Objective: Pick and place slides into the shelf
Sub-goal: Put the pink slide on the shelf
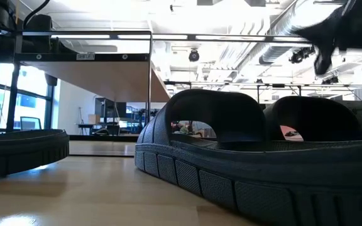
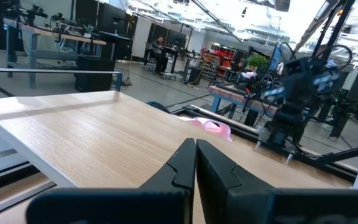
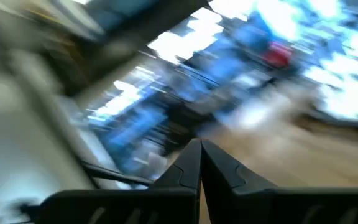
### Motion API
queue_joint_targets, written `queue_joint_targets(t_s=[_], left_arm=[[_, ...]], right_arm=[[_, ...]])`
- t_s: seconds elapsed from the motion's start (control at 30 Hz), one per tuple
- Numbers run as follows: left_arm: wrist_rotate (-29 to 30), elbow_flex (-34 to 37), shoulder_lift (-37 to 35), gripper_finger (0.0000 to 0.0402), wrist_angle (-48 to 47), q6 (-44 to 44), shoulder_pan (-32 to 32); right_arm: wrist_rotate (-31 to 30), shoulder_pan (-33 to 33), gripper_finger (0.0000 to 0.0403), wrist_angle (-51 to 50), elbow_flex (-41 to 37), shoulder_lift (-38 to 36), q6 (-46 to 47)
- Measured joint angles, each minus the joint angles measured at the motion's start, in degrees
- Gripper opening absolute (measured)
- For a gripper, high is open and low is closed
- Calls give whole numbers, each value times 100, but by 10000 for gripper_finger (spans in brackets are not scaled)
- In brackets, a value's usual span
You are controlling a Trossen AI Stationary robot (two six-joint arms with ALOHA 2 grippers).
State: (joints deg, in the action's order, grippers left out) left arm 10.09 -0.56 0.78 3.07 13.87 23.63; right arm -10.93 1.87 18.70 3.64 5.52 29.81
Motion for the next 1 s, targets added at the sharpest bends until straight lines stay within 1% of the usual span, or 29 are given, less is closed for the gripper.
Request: queue_joint_targets(t_s=[0.07,0.13,0.2,0.23,0.3,0.37,0.43,0.47,0.53,0.63,0.7,0.77,0.83,0.9,1.0], left_arm=[[-8,-2,0,3,-2,92,-1],[-17,-2,0,3,-4,453,-1],[-17,-1,0,3,-2,939,-1],[-17,-1,0,3,-2,1183,-1],[-17,-1,0,3,-2,1522,-1],[-17,-2,0,3,-7,1669,-1],[-41,0,0,3,-11,1691,-1],[-86,-2,0,3,-9,1698,-1],[-162,0,0,3,-10,1700,-1],[-208,0,0,3,-11,1698,-1],[-218,-2,0,3,-15,1698,-1],[-294,-1,0,3,-17,1698,-1],[-372,-2,0,3,-15,1698,-1],[-447,0,0,3,-16,1698,-1],[-535,0,0,3,-17,1696,-1]], right_arm=[[616,0,0,891,0,2,-183],[1131,2,1,1723,2,0,-458],[1440,2,1,2238,13,0,-770],[1543,2,1,2257,72,0,-953],[1687,0,1,1864,321,0,-1283],[1702,2,3,1031,687,57,-1591],[1543,2,13,172,1083,228,-1866],[1398,2,20,-216,1314,347,-2018],[780,2,38,-993,1795,624,-2280],[-629,0,67,-2524,2643,1158,-2718],[-1675,0,82,-3618,3198,1613,-2810],[-2682,0,93,-4586,3692,2128,-2492],[-3451,-2,99,-5452,4097,2652,-1965],[-3834,-13,103,-6214,4469,3217,-1444],[-3838,-214,103,-7016,4914,4089,-693]])
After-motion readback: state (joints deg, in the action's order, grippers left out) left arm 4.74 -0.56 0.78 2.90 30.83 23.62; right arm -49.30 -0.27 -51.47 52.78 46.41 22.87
